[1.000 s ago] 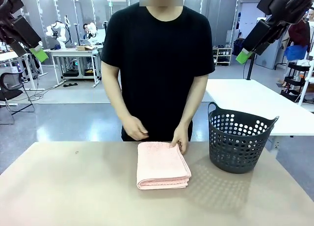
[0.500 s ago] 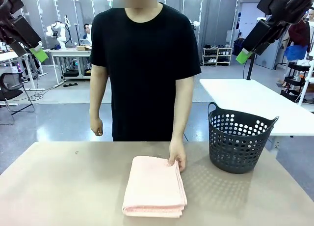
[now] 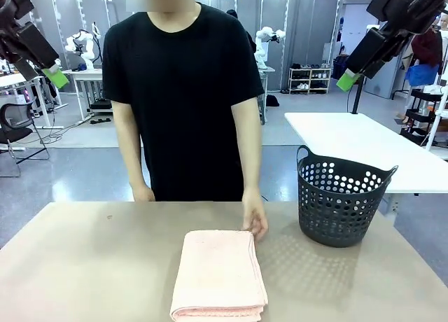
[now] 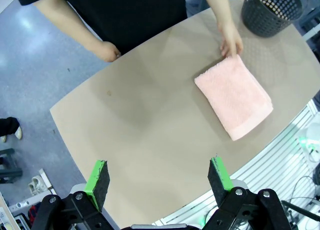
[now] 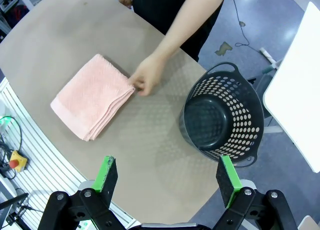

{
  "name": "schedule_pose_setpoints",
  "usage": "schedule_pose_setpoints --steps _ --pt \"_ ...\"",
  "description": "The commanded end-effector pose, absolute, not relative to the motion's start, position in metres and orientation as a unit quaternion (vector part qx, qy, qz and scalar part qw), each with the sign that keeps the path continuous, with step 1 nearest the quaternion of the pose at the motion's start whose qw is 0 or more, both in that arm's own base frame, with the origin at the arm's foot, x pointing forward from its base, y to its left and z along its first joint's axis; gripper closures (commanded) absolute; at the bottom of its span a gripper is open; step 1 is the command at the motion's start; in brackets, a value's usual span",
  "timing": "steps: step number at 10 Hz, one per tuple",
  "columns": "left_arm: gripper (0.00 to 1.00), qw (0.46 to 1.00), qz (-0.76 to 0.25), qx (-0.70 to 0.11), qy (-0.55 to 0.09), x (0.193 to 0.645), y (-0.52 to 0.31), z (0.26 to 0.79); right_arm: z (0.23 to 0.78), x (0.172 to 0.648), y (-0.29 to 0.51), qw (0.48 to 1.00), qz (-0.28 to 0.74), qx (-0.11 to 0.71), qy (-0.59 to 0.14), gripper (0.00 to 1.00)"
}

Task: Fold the towel.
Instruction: Pick up the 100 cm Hotel Towel and place it on the left side of the table.

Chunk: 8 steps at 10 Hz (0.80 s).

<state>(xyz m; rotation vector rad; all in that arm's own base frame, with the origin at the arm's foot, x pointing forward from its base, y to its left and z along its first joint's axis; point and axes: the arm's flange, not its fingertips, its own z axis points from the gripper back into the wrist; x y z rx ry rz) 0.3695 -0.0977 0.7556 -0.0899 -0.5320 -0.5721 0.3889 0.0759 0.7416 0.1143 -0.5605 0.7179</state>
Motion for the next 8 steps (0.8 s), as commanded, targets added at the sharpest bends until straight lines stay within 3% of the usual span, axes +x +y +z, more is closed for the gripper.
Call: schedule_pose_setpoints --steps 1,8 --pt "0.00 0.925 -0.279 -0.046 -0.255 0.3699 -0.0964 0.7588 0.7416 0.3892 0.0750 0.898 0.343 0.057 -0.271 0.00" --pt "0.00 0.925 -0.279 -0.046 -0.255 0.3699 -0.0964 0.7588 0.7416 0.3892 0.0750 0.898 0.343 0.057 -0.271 0.00"
